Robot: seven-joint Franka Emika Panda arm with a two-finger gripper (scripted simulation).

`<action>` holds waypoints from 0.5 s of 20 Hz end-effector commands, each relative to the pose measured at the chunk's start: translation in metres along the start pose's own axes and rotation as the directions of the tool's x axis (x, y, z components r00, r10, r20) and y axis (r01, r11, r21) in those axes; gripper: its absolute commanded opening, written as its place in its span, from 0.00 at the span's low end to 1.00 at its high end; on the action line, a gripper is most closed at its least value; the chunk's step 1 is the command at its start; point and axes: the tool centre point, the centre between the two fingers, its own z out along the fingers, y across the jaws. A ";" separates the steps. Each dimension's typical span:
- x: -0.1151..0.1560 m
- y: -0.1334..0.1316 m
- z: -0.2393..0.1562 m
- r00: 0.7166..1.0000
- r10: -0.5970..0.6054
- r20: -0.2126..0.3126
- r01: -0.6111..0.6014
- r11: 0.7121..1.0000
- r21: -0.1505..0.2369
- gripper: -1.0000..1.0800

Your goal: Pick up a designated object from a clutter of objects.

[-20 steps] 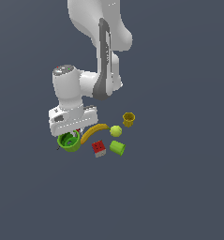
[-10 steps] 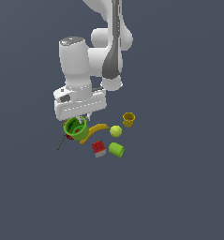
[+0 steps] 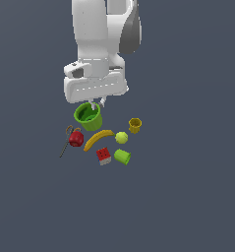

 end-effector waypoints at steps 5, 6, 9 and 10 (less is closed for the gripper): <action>0.014 -0.028 -0.064 1.000 -0.001 -0.001 0.001 1.000 -0.003 0.00; 0.017 -0.032 -0.073 1.000 -0.001 -0.001 0.001 1.000 -0.003 0.00; 0.023 -0.044 -0.100 1.000 -0.002 -0.001 0.002 1.000 -0.002 0.00; 0.025 -0.047 -0.108 1.000 -0.002 -0.001 0.002 1.000 -0.002 0.00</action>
